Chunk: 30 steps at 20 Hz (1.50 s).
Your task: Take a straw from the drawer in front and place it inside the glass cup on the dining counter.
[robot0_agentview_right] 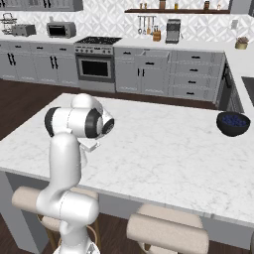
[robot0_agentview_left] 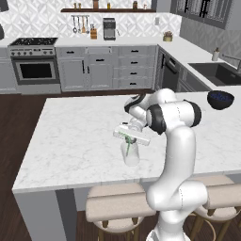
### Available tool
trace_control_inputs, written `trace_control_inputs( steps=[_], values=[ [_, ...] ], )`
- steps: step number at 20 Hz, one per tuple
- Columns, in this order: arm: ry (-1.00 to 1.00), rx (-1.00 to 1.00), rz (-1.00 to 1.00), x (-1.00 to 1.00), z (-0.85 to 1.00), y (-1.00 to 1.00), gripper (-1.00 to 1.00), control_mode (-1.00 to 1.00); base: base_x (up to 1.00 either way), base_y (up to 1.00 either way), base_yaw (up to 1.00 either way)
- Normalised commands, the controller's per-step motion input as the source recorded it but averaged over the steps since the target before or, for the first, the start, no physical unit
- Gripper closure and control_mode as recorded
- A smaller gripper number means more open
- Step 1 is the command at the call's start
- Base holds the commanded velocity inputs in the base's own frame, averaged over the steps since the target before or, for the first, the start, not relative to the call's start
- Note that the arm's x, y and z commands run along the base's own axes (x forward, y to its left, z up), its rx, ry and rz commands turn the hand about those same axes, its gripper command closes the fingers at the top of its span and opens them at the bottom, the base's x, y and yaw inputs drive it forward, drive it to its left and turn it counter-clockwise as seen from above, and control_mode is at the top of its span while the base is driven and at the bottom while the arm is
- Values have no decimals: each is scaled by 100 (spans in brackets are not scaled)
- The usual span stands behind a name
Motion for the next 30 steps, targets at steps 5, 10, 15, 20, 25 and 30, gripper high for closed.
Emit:
trace_control_inputs(
  steps=[5,10,15,20,25,30],
  values=[
    [-14,-8,0,-47,-2,-5,-100,-100,0,0,0],
    [-13,-7,0,-2,-2,-5,-100,-100,0,0,0],
    [-13,-10,0,20,-2,-19,-100,-100,0,0,0],
    [-20,-10,0,1,0,-3,-100,-100,0,0,0],
    [-35,-14,0,-3,10,0,-100,-100,0,0,0],
    [-58,-24,0,-28,44,0,-100,-100,0,0,0]
  ],
)
